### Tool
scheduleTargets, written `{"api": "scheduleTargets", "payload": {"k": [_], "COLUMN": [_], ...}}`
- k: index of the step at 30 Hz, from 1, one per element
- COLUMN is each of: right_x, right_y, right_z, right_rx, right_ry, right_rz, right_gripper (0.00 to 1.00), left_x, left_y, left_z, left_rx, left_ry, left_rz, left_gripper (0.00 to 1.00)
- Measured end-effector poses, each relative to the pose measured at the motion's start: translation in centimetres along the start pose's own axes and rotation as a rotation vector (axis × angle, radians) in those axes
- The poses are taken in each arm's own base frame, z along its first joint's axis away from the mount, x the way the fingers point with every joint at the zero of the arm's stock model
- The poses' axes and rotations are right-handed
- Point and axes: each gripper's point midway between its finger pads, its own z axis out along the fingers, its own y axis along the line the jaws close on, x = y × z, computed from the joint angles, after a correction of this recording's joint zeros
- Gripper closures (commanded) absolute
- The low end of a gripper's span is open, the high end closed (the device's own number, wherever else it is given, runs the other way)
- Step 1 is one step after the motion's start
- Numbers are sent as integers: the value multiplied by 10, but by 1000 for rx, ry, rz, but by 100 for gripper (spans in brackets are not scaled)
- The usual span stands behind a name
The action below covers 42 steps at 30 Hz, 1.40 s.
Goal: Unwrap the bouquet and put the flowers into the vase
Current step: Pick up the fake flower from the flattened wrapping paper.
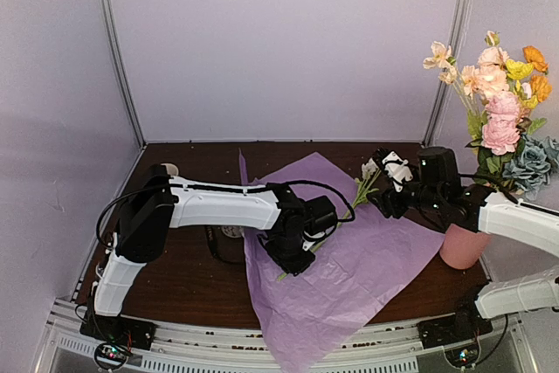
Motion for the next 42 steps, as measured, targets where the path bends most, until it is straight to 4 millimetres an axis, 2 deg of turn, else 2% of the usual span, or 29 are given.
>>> {"api": "scheduleTargets", "payload": {"k": [1,13,19,26,35,38,42], "right_x": [1,1,0,1,4,-5,-39], "right_y": [0,1,3,4,12,13,21], "right_z": [1,1,1,1,6,6,6], "right_rx": [-2,-8,-16,-23,-69,-88,-180], "right_ry": [3,2,0,2,23,27,7], "right_rz": [0,0,0,2,71,140,256], "right_gripper": [32,32,32,31,29,30,33], "left_x": [0,1,7,-8,-28,-40,-55], "left_y": [0,1,5,9,14,16,20], "left_z": [0,-1,-10,-33,-43,-49,-66], "left_rx": [0,0,47,143,282,311,337], "left_ry": [0,-1,-27,-132,-267,-314,-386], "left_rz": [0,-8,-60,-133,-253,-278,-299], "left_gripper": [100,100,100,100,100,100,100]}}
